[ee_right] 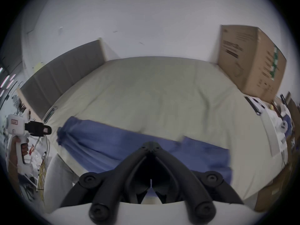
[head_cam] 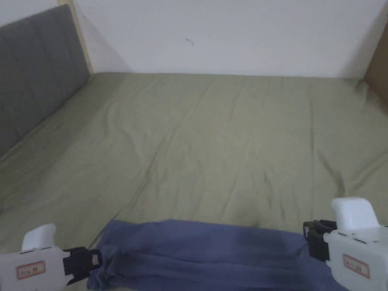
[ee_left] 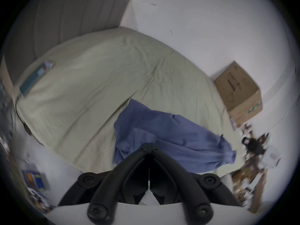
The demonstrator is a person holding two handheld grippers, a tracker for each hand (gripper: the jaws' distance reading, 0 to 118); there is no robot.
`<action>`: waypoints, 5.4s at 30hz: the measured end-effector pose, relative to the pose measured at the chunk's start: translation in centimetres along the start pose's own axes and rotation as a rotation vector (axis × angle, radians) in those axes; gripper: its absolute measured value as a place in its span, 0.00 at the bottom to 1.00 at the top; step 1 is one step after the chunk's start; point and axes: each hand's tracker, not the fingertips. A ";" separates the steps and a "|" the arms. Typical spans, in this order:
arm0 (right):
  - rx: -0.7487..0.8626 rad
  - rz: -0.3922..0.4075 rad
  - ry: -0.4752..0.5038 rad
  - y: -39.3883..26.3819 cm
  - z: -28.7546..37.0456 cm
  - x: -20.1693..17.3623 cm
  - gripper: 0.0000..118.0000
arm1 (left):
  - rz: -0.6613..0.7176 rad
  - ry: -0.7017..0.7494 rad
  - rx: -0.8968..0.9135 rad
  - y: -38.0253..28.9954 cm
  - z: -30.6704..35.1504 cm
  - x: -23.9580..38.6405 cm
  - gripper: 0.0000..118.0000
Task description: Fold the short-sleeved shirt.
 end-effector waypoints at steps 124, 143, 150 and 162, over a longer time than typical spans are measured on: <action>0.099 -0.268 -0.026 -2.2 3.4 -0.7 0.00 | 0.175 -0.460 -0.622 -1.8 -22.5 9.3 0.04; 0.147 -0.276 -0.076 -1.4 5.3 -0.1 0.00 | 0.174 -0.266 -0.404 5.9 -9.3 -2.0 0.04; 0.128 -0.305 -0.027 -2.6 4.6 0.6 0.00 | 0.168 -0.124 -0.317 6.1 -4.9 1.9 0.04; 0.142 -0.409 -0.028 -4.7 5.6 4.5 0.00 | 0.014 -0.289 -0.408 2.8 -10.3 20.1 0.04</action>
